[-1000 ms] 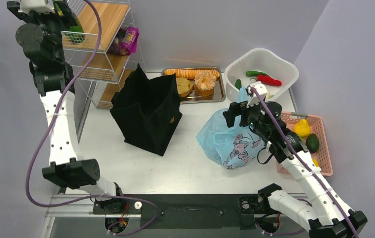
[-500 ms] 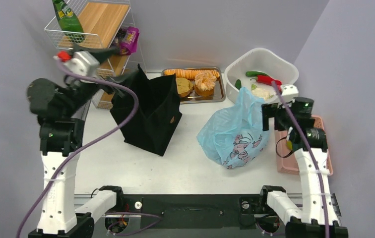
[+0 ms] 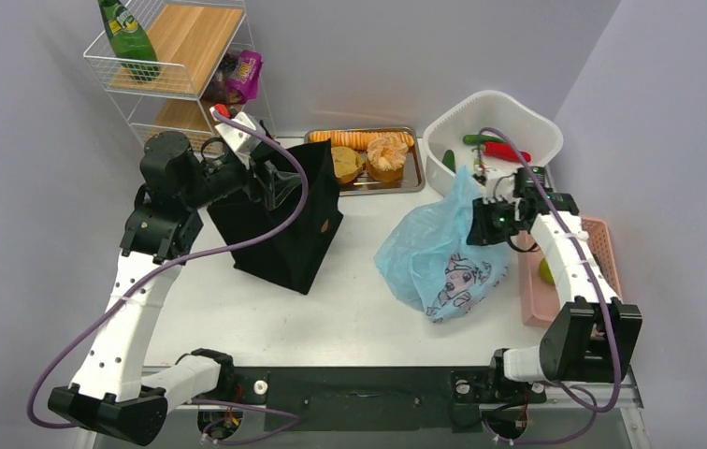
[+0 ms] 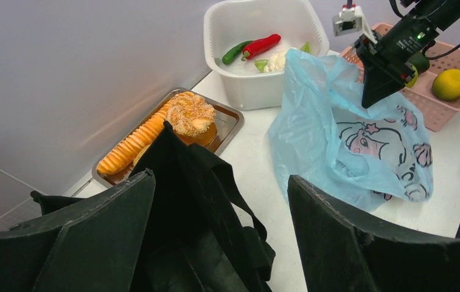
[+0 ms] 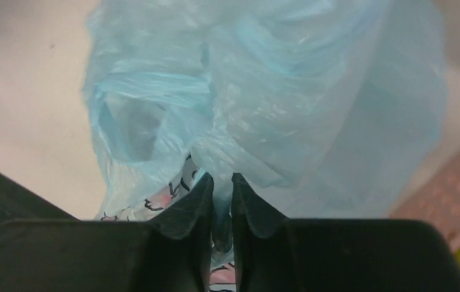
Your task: Untie the knot of the grocery bags and take out the mixed food
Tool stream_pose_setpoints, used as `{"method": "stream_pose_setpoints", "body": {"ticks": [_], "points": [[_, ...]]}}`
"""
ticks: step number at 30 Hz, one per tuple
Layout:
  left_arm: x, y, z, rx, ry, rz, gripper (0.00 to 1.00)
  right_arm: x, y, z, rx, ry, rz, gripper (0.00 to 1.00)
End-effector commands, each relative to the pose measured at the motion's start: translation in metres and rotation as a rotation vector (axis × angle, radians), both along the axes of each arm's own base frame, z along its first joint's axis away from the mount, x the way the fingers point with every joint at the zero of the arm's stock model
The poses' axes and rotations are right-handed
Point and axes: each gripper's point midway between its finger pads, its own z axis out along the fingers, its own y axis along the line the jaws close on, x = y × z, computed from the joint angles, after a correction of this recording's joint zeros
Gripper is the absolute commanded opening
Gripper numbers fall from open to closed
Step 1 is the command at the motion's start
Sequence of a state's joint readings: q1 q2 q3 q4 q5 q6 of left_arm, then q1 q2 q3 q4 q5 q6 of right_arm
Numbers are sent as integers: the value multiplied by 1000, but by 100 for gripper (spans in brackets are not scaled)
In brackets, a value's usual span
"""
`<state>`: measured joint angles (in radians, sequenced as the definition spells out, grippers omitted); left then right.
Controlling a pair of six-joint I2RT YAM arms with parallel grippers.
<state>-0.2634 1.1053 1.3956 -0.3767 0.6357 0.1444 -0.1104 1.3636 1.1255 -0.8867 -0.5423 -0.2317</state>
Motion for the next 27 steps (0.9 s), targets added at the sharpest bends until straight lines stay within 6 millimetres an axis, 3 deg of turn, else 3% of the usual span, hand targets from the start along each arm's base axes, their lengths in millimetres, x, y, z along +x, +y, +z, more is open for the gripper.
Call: {"method": "stream_pose_setpoints", "body": {"ticks": [1, 2, 3, 5, 7, 9, 11, 12, 15, 16, 18, 19, 20, 21, 22, 24, 27], "points": [[-7, 2, 13, -5, -48, 7, 79, -8, 89, 59, 36, -208, 342, 3], [-5, 3, 9, -6, -43, 12, 79, -10, 91, 54, -38, -241, 370, 0], [-5, 4, 3, -3, -35, 20, 79, -23, 111, 47, -62, -249, 462, 0], [-5, 6, -6, 7, -32, 30, 78, -39, 112, 10, -153, -194, 550, 0], [-6, 8, -16, 26, -27, 37, 78, -57, 101, -47, -247, -72, 652, 0], [-6, 11, -27, 42, -22, 53, 78, -65, 100, -80, -322, -26, 726, 0], [-6, 15, -38, 60, -16, 72, 78, -64, 103, -103, -419, -34, 786, 0], [-7, 18, -41, 73, -16, 80, 78, -62, 115, -107, -436, -71, 823, 0], [-10, 22, -53, 100, 15, 92, 77, -59, 121, -123, -493, -67, 854, 0], [-11, 23, -54, 107, 13, 92, 77, -59, 121, -123, -495, -65, 853, 0], [-16, 23, -59, 125, 22, 70, 77, -60, 120, -115, -473, -56, 856, 13], [-21, 22, -65, 138, 41, 49, 77, -66, 120, -103, -440, -57, 874, 29], [-28, 19, -66, 154, 27, 0, 77, -67, 122, -93, -416, -70, 884, 36], [-38, 14, -73, 165, 48, -55, 77, -76, 120, -76, -370, -87, 898, 50], [-41, 13, -76, 189, 33, -84, 78, -75, 122, -61, -343, -125, 894, 56], [-49, 9, -86, 207, 49, -133, 78, -76, 124, -11, -235, -254, 839, 76], [-48, 7, -92, 219, 50, -150, 78, -64, 118, 37, -174, -364, 711, 85]]}}
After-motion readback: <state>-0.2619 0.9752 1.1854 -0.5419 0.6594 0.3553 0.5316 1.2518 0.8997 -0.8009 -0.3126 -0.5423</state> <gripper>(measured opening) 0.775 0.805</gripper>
